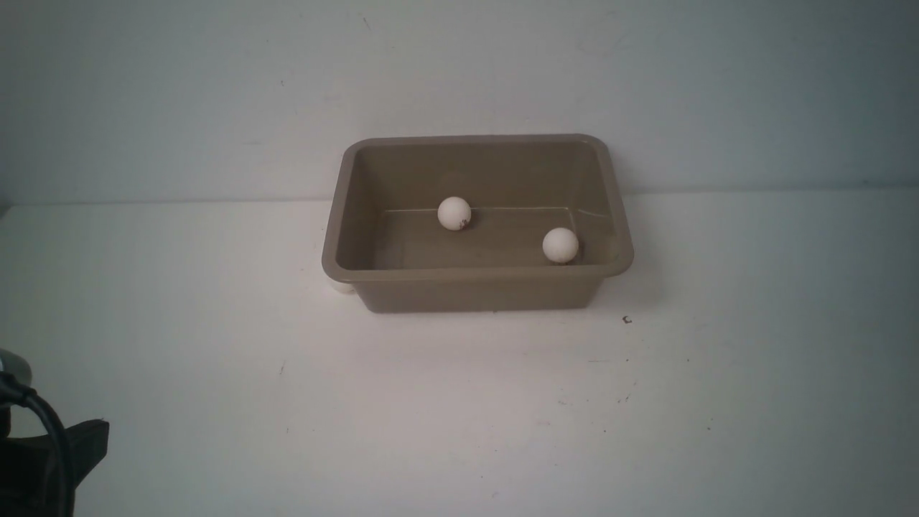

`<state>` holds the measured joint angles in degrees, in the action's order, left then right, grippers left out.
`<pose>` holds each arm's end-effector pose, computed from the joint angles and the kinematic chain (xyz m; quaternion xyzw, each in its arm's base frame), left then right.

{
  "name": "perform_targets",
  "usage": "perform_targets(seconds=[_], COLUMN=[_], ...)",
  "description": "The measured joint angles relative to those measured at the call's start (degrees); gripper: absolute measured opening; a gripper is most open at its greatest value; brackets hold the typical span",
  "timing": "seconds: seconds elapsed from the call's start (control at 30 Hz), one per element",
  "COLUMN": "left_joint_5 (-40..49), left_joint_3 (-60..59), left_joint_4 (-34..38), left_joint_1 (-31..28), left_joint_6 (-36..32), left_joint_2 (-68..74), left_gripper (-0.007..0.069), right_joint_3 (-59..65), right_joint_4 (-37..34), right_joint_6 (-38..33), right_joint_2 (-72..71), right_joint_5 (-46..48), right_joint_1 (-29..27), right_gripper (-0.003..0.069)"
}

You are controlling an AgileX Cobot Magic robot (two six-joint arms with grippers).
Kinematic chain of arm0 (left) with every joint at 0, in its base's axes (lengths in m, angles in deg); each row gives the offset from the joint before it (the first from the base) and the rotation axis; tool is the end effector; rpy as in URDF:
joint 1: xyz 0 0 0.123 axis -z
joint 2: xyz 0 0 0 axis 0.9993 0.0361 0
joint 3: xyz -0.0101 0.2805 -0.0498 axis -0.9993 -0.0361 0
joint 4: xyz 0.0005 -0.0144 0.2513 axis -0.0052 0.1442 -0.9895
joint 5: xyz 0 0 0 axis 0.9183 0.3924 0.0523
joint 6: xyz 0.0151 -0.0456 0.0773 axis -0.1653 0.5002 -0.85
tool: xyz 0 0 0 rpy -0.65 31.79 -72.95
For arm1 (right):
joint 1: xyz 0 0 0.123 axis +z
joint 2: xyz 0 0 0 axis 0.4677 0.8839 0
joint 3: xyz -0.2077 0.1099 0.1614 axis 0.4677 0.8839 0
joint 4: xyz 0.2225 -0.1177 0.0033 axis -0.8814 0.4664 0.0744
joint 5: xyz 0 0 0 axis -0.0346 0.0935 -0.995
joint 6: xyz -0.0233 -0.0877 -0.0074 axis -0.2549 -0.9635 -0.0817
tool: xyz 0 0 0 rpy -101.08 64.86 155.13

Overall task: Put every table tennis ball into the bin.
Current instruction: Use the left arm to clamp the table tennis ball closest to it

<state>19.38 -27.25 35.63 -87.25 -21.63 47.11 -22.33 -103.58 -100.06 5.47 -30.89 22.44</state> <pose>0.0915 -0.0166 0.2970 0.0779 0.8815 -0.0611 0.4618 0.0983 0.0102 0.3352 -0.1559 0.8563 -0.0111 0.4923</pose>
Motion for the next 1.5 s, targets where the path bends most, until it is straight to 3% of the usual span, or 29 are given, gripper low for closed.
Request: perform_targets(seconds=[0.23, 0.5, 0.93, 1.13, 1.5], left_joint_5=[-0.02, -0.02, -0.02, -0.11, -7.55], left_joint_3=[0.00, 0.00, 0.00, 0.00, 0.00], left_joint_4=[0.00, 0.00, 0.12, 1.28, 3.00], left_joint_1=[0.00, 0.00, 0.00, 0.00, 0.00], left_joint_6=[-0.37, -0.37, -2.11, -2.12, -4.74], left_joint_2=[0.00, 0.00, 0.00, 0.00, 0.00], left_gripper=[0.0490, 0.0490, 0.0490, 0.0490, 0.0490], right_joint_3=[4.95, 12.47, 13.89, 13.89, 18.76], right_joint_4=[11.55, 11.99, 10.27, 17.39, 20.43], right_joint_6=[9.88, 11.81, 10.94, 13.96, 19.55], right_joint_2=[-1.60, -4.48, -15.14, -15.21, -15.21], right_joint_5=[-3.42, -9.23, -11.37, -10.07, -8.51], right_joint_1=[0.00, 0.13, 16.27, 23.92, 24.52], right_gripper=[0.0503, 0.0496, 0.0496, 0.0496, 0.0496])
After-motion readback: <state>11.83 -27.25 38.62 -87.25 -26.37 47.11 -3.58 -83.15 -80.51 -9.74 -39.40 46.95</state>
